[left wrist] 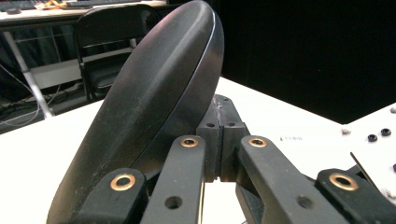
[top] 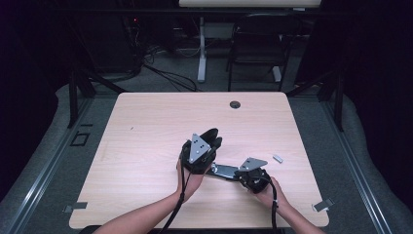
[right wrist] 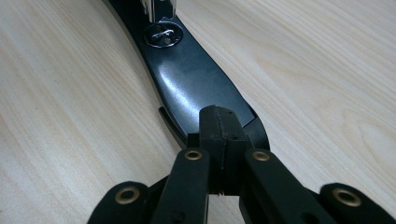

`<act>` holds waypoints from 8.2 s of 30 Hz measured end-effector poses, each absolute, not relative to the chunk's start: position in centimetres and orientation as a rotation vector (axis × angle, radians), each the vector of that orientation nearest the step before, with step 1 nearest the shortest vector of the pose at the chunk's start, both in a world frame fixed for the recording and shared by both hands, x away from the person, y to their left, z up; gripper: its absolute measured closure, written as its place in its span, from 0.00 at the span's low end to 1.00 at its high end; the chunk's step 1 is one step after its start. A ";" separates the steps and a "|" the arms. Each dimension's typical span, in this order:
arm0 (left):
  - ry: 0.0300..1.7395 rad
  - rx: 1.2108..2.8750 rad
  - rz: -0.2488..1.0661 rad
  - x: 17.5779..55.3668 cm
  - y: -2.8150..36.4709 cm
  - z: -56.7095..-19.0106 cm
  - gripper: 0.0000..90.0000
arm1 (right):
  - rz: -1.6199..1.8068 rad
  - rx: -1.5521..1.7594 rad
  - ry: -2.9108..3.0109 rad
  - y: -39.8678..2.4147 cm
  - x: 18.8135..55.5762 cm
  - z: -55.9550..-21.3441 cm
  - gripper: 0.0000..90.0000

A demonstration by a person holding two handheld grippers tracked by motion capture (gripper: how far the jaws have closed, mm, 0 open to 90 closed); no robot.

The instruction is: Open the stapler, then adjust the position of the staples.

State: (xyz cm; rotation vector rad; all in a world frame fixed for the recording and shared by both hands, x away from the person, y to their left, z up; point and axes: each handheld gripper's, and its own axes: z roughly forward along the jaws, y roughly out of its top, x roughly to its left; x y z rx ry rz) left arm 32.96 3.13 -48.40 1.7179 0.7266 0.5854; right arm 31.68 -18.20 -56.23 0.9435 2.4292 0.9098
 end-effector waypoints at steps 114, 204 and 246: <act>0.922 1.725 0.722 35.4 11.6 -47.6 1.00 | 0.923 0.969 2.436 -17.8 31.8 -56.3 1.00; 1.295 1.733 0.355 35.5 23.1 -49.1 0.03 | 0.688 1.272 2.500 -26.7 37.8 -50.0 0.12; 1.289 1.780 0.306 36.4 22.9 -49.7 0.01 | 0.453 1.360 2.610 -29.2 43.8 -51.8 0.60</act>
